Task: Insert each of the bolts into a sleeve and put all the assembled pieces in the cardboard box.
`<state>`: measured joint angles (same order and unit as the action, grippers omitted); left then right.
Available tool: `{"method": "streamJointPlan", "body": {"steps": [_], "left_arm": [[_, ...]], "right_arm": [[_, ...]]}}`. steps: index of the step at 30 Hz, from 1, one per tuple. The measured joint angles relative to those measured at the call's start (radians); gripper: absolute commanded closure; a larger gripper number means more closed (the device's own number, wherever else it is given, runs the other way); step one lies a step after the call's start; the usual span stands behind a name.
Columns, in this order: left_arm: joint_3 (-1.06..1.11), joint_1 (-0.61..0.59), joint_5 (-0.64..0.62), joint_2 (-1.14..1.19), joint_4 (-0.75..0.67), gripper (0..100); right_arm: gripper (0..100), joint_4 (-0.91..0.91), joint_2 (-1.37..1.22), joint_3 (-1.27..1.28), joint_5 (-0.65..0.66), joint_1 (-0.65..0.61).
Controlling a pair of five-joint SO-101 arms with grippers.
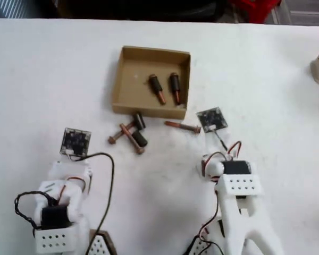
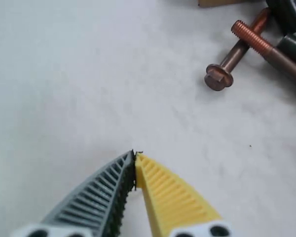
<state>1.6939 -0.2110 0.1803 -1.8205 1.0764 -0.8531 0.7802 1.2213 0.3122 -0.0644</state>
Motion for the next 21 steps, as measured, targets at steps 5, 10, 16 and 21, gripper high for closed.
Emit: {"method": "streamJointPlan", "body": {"steps": [5, 10, 16, 21], "left_arm": [[0.0, -0.029, 0.0, 0.0, -0.103, 98], [0.0, -0.031, -0.012, 0.0, -0.198, 97], [0.0, 0.057, -0.017, 0.0, -0.229, 89], [-0.037, 0.084, -0.005, 0.012, -0.229, 93]], "right_arm": [[98.1, 0.104, -0.003, 0.06, 0.003, 0.046], [98.1, 0.117, -0.003, 0.064, 0.049, 0.049], [98.1, 0.117, -0.003, 0.064, 0.075, 0.049], [98.1, 0.117, -0.003, 0.064, 0.077, 0.049]]}}
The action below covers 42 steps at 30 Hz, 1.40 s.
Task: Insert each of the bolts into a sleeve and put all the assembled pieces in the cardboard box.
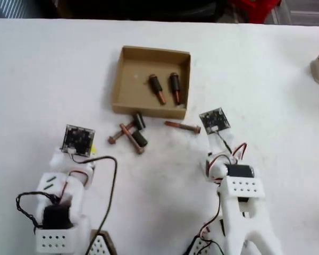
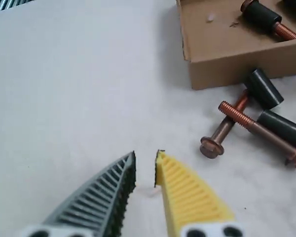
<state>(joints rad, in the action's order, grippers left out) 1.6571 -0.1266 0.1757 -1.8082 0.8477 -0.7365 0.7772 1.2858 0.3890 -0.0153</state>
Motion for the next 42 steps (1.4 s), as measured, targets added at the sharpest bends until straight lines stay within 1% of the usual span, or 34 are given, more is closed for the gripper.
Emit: {"method": "streamJointPlan", "body": {"steps": [2, 5, 10, 13, 15, 18, 23, 27, 30, 32, 34, 37, 42], "left_arm": [[-0.052, 0.006, 0.006, 0.046, 0.0, 93], [-0.176, 0.038, 0.008, 0.212, 0.0, 93], [-0.454, 0.115, 0.014, 0.608, 0.021, 93], [-0.6, 0.166, 0.032, 0.845, 0.043, 93], [-0.667, 0.212, 0.095, 0.98, 0.043, 93], [-0.723, 0.308, 0.222, 1.123, 0.043, 93], [-0.736, 0.496, 0.465, 1.257, 0.044, 93], [-0.736, 0.562, 0.658, 1.353, 0.063, 93], [-0.766, 0.565, 0.741, 1.422, 0.066, 93], [-0.809, 0.563, 0.769, 1.475, 0.066, 92], [-0.847, 0.555, 0.793, 1.531, 0.066, 90], [-0.896, 0.534, 0.807, 1.602, 0.068, 86], [-0.953, 0.491, 0.813, 1.699, 0.089, 86]], "right_arm": [[98.1, 0.0, 0.0, 0.0, 0.0, 0.005], [98.1, 0.0, 0.0, 0.0, 0.003, 0.005], [98.1, 0.0, 0.0, 0.0, 0.005, 0.005], [98.1, 0.003, 0.0, 0.006, 0.003, 0.035], [98.1, 0.006, 0.0, 0.008, 0.003, 0.04], [98.1, 0.006, 0.0, 0.008, 0.021, 0.04], [98.1, 0.006, 0.0, 0.02, 0.054, 0.043], [98.1, 0.006, 0.0, 0.02, 0.058, 0.044], [98.1, 0.017, 0.0, 0.021, 0.06, 0.044], [98.1, 0.021, 0.0, 0.025, 0.061, 0.041], [98.1, 0.021, 0.0, 0.025, 0.063, 0.041], [98.1, 0.021, 0.0, 0.025, 0.063, 0.043], [98.1, 0.021, 0.0, 0.025, 0.063, 0.041]]}}
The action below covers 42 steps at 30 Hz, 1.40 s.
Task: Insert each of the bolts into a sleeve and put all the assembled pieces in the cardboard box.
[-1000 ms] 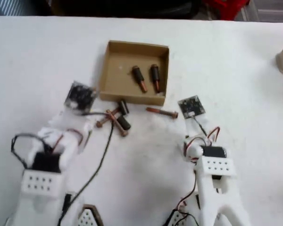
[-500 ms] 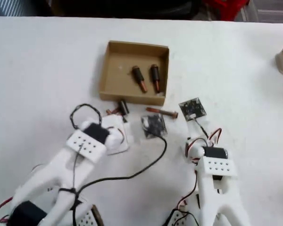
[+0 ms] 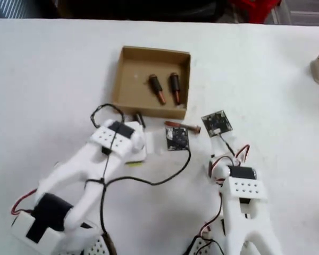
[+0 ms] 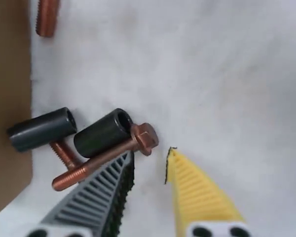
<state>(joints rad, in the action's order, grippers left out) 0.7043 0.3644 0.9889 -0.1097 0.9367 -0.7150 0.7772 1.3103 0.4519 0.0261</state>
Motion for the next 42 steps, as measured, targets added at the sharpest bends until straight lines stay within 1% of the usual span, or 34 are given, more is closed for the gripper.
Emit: {"method": "streamJointPlan", "body": {"steps": [5, 9, 13, 18, 27, 39, 42], "left_arm": [[-0.049, -0.058, 0.002, 0.021, 0.008, 86], [-0.094, -0.075, 0.002, 0.021, 0.008, 86], [-0.103, -0.069, 0.002, 0.029, 0.008, 86], [-0.109, -0.071, 0.002, 0.13, -0.025, 86], [-0.27, -0.069, 0.005, 0.293, -0.034, 86], [-0.282, -0.069, 0.005, 0.302, -0.034, 86], [-0.293, -0.048, 0.005, 0.304, -0.034, 86]], "right_arm": [[98.1, 0.0, 0.0, 0.0, 0.0, 0.0], [98.1, 0.0, 0.0, 0.0, 0.0, 0.0], [98.1, 0.0, 0.0, 0.0, 0.0, 0.0], [98.1, 0.0, 0.0, 0.0, 0.0, 0.0], [98.1, 0.0, 0.0, 0.0, 0.011, 0.0], [98.1, 0.0, 0.0, 0.0, 0.037, 0.002], [98.1, 0.0, 0.0, 0.0, 0.037, 0.002]]}}
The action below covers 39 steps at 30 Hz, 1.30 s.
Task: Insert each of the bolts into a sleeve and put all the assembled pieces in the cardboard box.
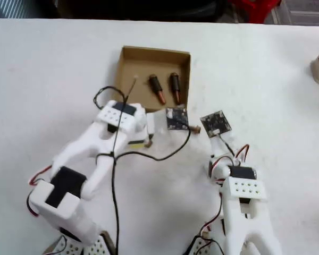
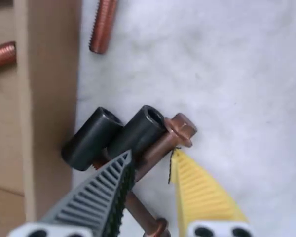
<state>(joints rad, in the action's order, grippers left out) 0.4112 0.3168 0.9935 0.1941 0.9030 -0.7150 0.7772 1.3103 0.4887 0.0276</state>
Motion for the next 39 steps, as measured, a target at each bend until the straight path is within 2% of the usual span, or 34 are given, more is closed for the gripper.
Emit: {"method": "streamJointPlan", "body": {"steps": [5, 11, 15, 21, 26, 31, 34, 39], "left_arm": [[-0.005, 0.034, 0.0, 0.002, 0.037, 86], [-0.005, 0.061, -0.049, 0.008, 0.147, 93], [-0.002, 0.1, -0.187, 0.028, 0.158, 93], [-0.002, 0.199, -0.5, 0.028, 0.163, 93], [-0.002, 0.219, -0.704, 0.028, 0.163, 91], [-0.068, 0.222, -0.798, 0.029, 0.258, 83], [-0.123, 0.222, -0.844, 0.029, 0.311, 84], [-0.138, 0.222, -0.801, 0.031, 0.315, 84]], "right_arm": [[98.1, 0.0, 0.0, 0.0, 0.0, 0.0], [98.1, 0.0, 0.0, 0.0, 0.0, 0.0], [98.1, 0.0, 0.0, 0.0, 0.0, -0.003], [98.1, 0.0, 0.0, 0.0, 0.0, -0.012], [98.1, 0.0, 0.0, 0.0, 0.0, -0.017], [98.1, 0.0, 0.0, 0.0, 0.0, -0.017], [98.1, 0.0, 0.0, 0.0, 0.0, -0.017], [98.1, 0.0, 0.0, 0.0, 0.0, -0.017]]}}
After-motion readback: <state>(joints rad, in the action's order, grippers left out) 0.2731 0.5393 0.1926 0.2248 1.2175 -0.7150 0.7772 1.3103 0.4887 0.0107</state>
